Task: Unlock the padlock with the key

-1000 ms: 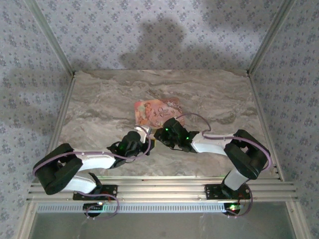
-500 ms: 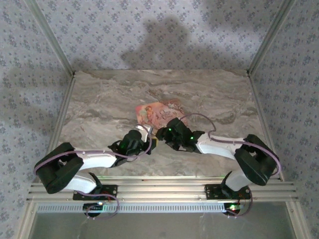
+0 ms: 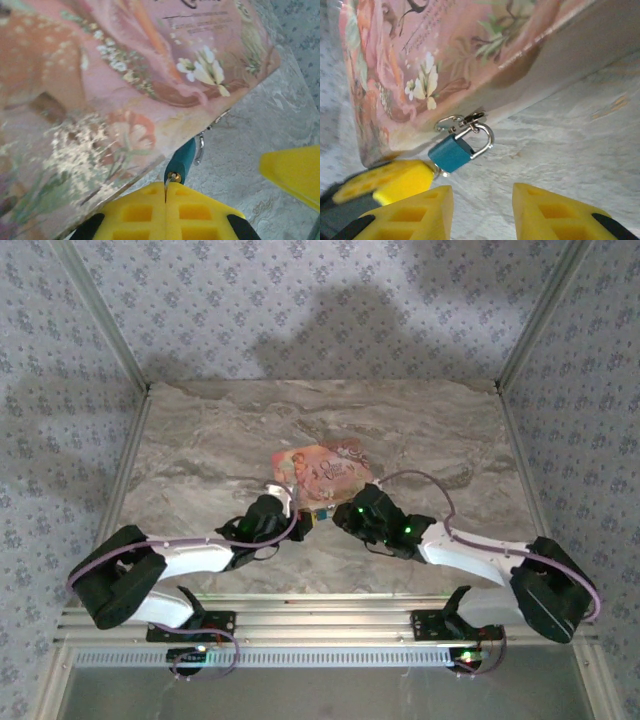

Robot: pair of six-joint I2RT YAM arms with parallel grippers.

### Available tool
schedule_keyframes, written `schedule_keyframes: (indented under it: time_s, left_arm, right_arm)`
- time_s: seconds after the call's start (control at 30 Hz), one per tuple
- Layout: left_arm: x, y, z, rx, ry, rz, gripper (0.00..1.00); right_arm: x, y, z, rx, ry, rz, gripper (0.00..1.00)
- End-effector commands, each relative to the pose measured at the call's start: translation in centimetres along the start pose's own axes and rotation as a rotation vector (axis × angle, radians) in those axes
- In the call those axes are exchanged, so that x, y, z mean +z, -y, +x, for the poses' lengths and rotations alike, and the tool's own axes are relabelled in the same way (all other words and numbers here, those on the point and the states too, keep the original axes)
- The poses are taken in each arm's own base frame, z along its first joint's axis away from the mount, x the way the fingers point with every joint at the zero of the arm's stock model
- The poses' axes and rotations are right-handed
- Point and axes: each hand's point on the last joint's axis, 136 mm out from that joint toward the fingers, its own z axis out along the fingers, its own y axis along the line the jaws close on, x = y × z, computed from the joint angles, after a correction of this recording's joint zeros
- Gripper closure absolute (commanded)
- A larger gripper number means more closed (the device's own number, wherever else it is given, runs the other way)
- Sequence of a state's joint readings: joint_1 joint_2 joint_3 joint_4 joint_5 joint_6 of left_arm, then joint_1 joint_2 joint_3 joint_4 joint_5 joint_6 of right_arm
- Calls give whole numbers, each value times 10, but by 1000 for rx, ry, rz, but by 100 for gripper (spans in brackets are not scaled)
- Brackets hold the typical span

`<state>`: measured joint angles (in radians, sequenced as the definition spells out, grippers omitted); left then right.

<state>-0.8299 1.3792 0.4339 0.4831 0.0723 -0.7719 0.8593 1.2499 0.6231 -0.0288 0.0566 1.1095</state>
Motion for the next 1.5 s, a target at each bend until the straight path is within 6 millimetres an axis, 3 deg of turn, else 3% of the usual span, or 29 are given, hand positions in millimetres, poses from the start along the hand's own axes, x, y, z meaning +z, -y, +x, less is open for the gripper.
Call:
schedule_keyframes:
  time_s: [0.0, 0.13, 0.27, 0.43, 0.57, 0.73, 0.9, 1.23, 1.47]
  left_arm:
    - [-4, 5, -12, -130, -1, 4, 100]
    - [-8, 4, -12, -186, -26, 3, 100]
    - [-10, 7, -12, -236, -39, 23, 100]
    - [-6, 9, -11, -268, -58, 43, 100]
    - [-1, 0, 2, -363, -95, 27, 100]
    - [3, -10, 12, -385, -104, 15, 100]
    - [5, -10, 15, -422, -98, 31, 100]
    - [10, -1, 18, -499, -102, 69, 100]
    - [11, 3, 18, -511, -103, 86, 100]
  right_arm:
    - [-25, -12, -20, -352, 53, 70, 60]
    - [-40, -28, -27, -721, 34, 91, 52]
    - [-43, -37, -31, -923, 34, 108, 51]
    - [-37, -26, -43, -643, 59, 99, 50]
    - [-27, -23, -33, -589, 59, 54, 49]
    - [-14, 2, -21, -219, 31, 24, 49]
    - [-4, 2, -6, 18, 81, -100, 49]
    - [12, -14, 7, 72, 100, -181, 49]
    - [32, -12, 19, 99, 58, -165, 49]
